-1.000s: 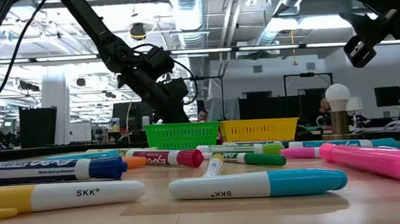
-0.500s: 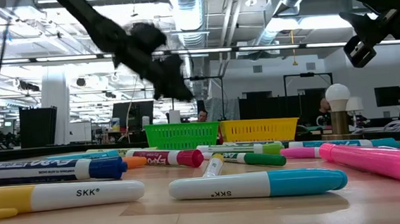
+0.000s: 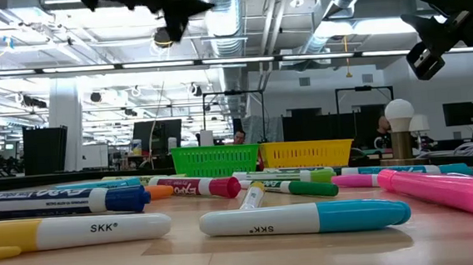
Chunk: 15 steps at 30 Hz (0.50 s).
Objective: Pick & Place Markers
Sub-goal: Put the left small orange marker into the blue bin
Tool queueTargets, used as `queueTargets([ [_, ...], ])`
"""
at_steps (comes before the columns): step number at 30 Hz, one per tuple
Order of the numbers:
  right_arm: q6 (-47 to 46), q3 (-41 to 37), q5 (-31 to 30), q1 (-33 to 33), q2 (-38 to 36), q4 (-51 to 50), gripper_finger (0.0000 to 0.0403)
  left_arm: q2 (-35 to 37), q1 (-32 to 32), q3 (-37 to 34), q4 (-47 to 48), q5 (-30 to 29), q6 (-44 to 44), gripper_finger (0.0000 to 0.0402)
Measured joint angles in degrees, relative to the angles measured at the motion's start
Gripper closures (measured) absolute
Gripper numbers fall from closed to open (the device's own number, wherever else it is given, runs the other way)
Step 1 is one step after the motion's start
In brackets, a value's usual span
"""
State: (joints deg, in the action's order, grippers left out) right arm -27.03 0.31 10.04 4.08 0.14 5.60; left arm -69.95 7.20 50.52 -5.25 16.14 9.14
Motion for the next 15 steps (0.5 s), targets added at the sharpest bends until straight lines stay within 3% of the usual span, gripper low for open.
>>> queueTargets([
  [7, 0.0, 0.0, -0.06, -0.06, 0.0, 0.0, 0.0283, 7.52, -7.77, -2.53, -2.12, 0.09, -0.17, 0.0266],
  [11, 0.0, -0.01, -0.09, -0.08, 0.02, 0.0, 0.0283, 9.33, -7.95, -2.44, -4.62, -2.23, 11.16, 0.0266],
  [15, 0.0, 0.0, -0.08, -0.07, 0.01, 0.02, 0.0283, 9.01, -10.38, -2.46, -2.09, -6.84, 13.74, 0.0266],
])
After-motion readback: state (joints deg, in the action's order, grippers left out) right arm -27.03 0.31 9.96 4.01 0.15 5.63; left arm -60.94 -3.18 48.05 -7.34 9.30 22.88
